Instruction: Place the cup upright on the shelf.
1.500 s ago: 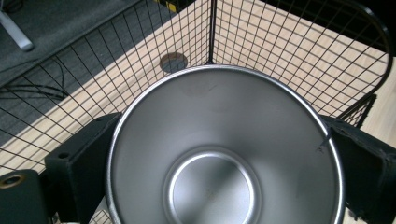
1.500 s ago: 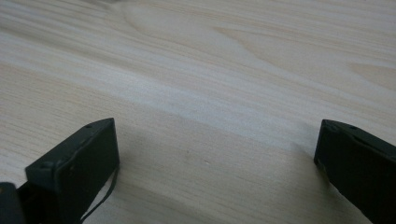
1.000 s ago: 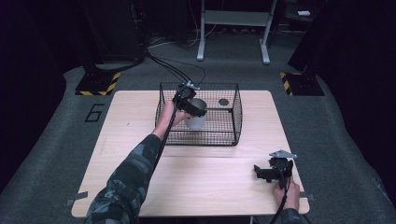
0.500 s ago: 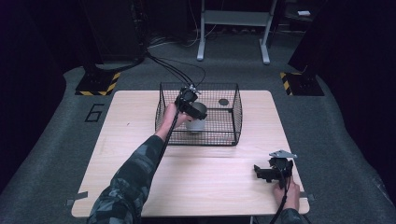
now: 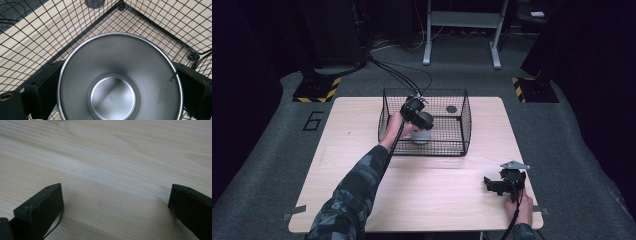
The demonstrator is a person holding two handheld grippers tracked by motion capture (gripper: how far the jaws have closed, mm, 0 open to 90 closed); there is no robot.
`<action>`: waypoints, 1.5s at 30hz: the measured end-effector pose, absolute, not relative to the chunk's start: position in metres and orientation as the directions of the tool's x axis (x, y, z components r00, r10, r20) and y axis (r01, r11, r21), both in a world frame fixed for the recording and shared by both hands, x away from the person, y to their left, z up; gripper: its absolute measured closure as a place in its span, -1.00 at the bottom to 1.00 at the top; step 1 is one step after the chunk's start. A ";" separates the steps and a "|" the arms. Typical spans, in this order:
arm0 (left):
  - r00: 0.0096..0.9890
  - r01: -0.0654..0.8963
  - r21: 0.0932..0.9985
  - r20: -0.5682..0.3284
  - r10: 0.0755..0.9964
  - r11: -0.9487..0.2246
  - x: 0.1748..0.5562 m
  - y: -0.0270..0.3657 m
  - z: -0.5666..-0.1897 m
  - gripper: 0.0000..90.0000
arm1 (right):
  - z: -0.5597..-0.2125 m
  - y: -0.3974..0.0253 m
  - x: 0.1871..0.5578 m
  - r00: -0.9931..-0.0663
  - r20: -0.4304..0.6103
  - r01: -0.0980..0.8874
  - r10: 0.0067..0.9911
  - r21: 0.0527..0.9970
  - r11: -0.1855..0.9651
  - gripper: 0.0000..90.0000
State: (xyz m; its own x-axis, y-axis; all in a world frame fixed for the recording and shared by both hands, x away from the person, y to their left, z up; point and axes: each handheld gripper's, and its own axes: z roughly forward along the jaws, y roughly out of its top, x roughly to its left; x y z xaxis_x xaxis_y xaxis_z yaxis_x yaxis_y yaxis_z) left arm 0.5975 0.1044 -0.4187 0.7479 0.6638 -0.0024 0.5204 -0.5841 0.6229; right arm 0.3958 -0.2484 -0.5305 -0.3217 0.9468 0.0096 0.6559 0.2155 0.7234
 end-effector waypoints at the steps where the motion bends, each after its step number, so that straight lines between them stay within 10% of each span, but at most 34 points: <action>1: 0.746 0.522 0.622 -0.001 0.666 -0.584 0.597 0.104 -0.419 -0.86 | -0.530 -0.248 0.396 -0.322 0.010 0.656 0.947 0.724 0.215 -1.00; 45: 0.748 0.498 0.665 -0.005 0.664 -0.556 0.582 0.118 -0.399 -0.98 | -0.530 -0.248 0.396 -0.321 0.009 0.657 0.947 0.723 0.216 -1.00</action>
